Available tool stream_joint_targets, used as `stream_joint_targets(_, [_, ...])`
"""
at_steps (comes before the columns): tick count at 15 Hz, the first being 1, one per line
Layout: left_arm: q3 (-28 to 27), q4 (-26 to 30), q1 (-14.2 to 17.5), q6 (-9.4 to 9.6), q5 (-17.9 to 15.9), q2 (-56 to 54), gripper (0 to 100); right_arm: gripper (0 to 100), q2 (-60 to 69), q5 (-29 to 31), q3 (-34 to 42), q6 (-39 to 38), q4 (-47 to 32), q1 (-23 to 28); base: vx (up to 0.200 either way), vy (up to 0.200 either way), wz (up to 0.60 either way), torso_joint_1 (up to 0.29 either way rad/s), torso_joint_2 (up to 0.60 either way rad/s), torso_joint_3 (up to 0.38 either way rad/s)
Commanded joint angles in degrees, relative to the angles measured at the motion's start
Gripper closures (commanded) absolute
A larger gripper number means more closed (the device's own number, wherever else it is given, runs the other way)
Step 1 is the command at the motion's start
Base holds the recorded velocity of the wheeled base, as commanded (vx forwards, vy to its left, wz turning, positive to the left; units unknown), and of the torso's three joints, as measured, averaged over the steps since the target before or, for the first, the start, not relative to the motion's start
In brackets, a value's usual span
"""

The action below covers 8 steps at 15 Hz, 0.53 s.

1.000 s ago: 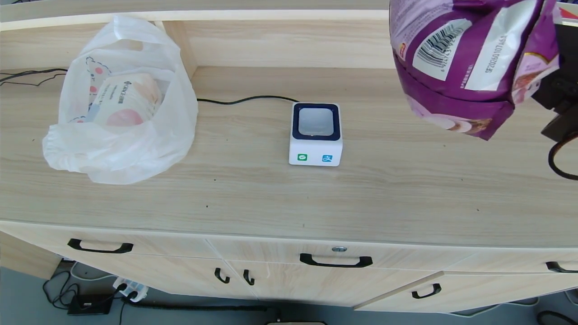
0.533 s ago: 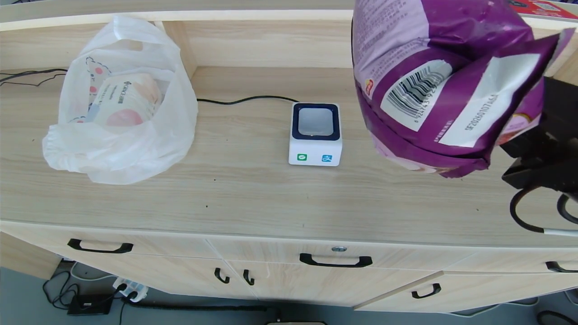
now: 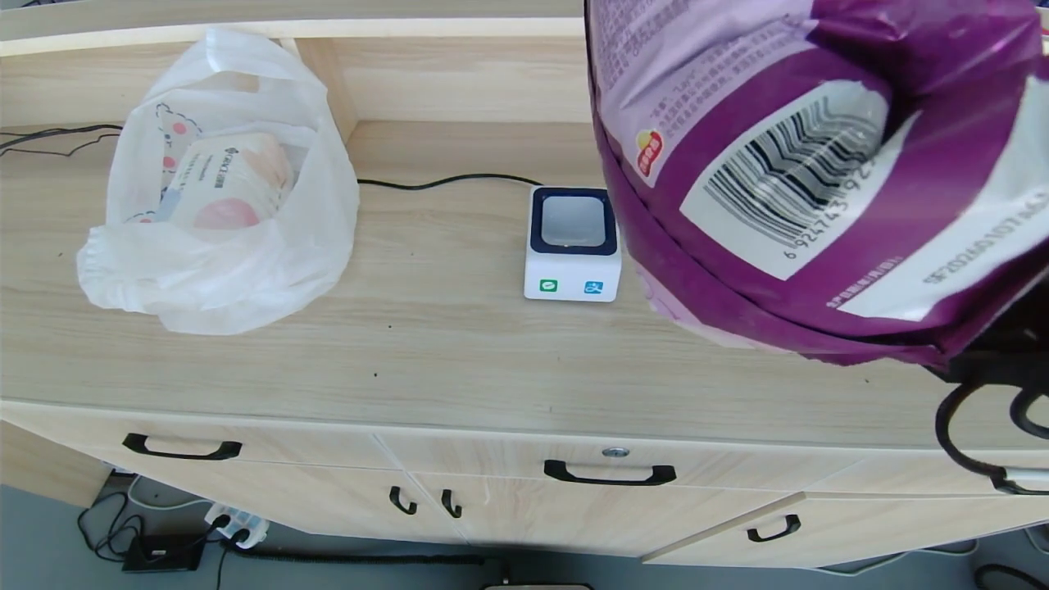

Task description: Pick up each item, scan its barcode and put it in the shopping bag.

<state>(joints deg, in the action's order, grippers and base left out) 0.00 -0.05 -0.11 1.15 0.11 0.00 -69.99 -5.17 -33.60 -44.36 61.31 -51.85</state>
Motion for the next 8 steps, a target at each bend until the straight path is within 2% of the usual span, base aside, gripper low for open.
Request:
stream_joint_targets(1, [0.00,-0.04,0.02,0.08,0.07,0.00,0,100,0.99,-0.02,4.24,-0.73,2.33,-0.54,0.000,0.000,0.00,0.000,0.00,0.000])
stream_joint_targets(4, [0.00,-0.21,0.02,0.08,0.07,0.00,0,100,3.80,-0.10,8.37,-1.96,4.70,-1.94,0.000,0.000,0.00,0.000,0.00,0.000])
stream_joint_targets(8, [0.00,-0.13,0.02,-0.18,0.07,0.00,0,100,5.91,-1.25,10.22,-2.75,4.70,-1.94,0.000,0.000,0.00,0.000,0.00,0.000])
